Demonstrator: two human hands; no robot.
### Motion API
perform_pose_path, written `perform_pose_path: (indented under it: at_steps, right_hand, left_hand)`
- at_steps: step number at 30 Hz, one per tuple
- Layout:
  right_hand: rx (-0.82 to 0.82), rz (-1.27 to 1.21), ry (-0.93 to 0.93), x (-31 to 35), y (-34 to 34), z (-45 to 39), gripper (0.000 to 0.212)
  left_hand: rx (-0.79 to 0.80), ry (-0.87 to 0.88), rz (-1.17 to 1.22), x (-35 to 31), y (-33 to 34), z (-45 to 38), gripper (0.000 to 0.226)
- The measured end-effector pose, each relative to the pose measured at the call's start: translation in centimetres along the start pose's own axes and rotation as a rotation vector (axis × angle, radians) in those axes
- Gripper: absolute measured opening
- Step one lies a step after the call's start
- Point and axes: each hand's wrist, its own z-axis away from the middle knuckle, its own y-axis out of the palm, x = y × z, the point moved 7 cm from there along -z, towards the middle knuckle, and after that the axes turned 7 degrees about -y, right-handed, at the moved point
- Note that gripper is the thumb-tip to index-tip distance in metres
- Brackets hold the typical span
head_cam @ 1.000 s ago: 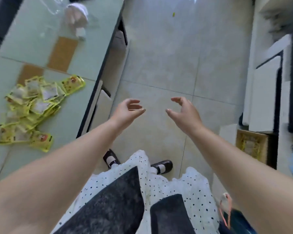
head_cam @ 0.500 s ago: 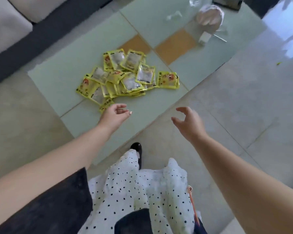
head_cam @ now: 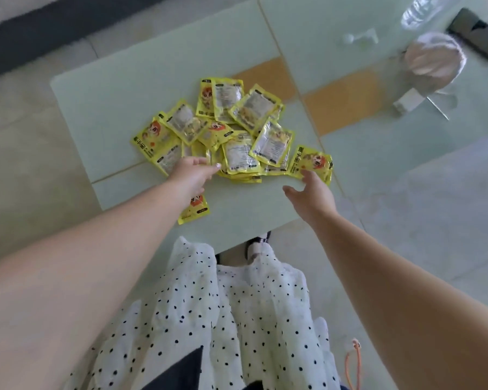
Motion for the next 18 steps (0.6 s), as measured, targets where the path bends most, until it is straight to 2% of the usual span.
perform_pose_path:
  at_steps: [9, 14, 18]
  right_hand:
    - [0.084, 0.051, -0.047, 1.1, 0.4, -11.1, 0.066]
    - [0.121, 0.038, -0.022, 0.5, 1.9, -15.7, 0.06]
    - [0.111, 0.049, 0.023, 0.4, 3.2, -17.1, 0.075]
  left_hand:
    - [-0.182, -0.008, -0.182, -4.8, 4.5, -6.4, 0.059]
    - [-0.288, -0.076, -0.277, -4.8, 6.6, -9.2, 0.076]
    - [-0.383, -0.056, -0.462, -4.6, 7.9, -9.9, 0.089]
